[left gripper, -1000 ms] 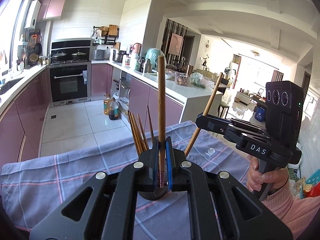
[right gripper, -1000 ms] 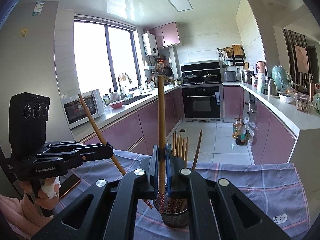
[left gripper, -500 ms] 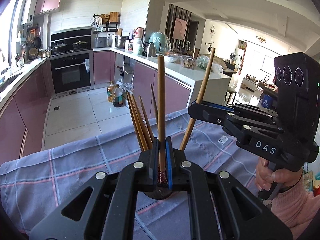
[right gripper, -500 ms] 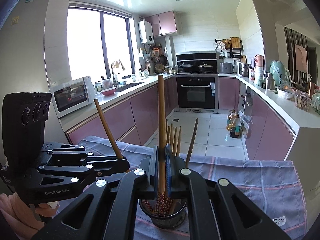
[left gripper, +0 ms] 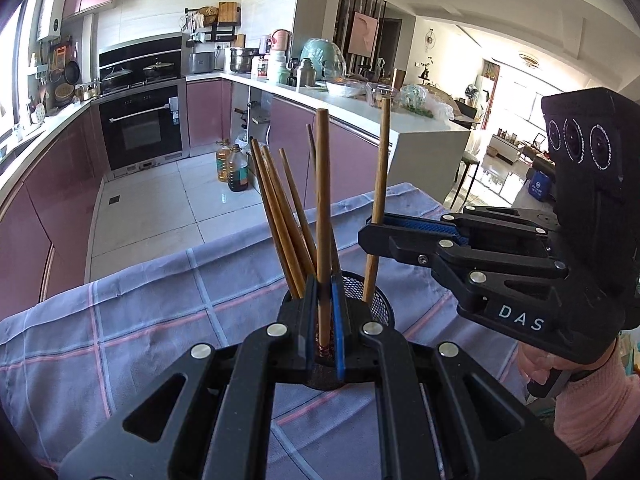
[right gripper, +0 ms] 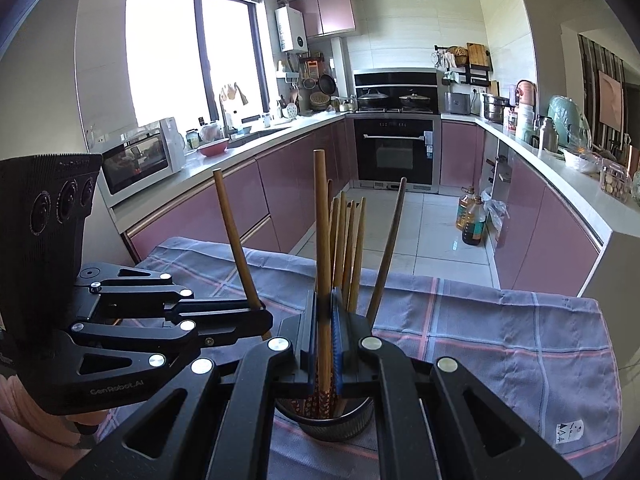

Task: Organize utensils
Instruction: 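Lower the left tool's chopstick into the mesh cup while the right tool lowers its own, then open both tools and withdraw them from the mesh cup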

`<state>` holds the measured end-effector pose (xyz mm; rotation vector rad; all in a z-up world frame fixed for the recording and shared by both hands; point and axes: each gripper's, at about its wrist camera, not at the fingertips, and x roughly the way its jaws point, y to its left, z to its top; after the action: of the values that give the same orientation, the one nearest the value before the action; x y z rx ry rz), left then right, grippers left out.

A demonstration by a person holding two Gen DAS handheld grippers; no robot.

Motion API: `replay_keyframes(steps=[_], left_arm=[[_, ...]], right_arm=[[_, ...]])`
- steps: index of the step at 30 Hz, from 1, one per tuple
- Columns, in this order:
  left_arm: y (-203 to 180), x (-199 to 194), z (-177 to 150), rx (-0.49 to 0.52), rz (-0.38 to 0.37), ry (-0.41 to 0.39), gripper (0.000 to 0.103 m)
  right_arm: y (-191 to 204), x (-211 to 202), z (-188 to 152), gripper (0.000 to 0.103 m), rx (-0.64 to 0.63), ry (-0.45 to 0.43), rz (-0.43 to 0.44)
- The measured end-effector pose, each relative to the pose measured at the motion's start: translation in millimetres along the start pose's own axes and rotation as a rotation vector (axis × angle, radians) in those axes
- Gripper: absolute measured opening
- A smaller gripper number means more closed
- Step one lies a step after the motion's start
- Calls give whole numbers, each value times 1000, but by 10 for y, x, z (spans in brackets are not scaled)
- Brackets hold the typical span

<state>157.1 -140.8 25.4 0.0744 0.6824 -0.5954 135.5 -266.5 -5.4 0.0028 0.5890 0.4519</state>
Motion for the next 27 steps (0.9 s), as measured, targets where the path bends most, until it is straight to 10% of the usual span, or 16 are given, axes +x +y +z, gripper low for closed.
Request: replay_keyframes(steps=[18, 23, 27], left_arm=[[111, 280, -38, -27, 11, 53, 25], [146, 193, -125, -40, 33, 27, 34], [188, 13, -270, -61, 61, -26, 55]], right_arm=[[-130, 167, -116, 9, 69, 40, 0], [-83, 117, -208, 19, 73, 33, 16], [-33, 32, -307, 48, 79, 11, 11]])
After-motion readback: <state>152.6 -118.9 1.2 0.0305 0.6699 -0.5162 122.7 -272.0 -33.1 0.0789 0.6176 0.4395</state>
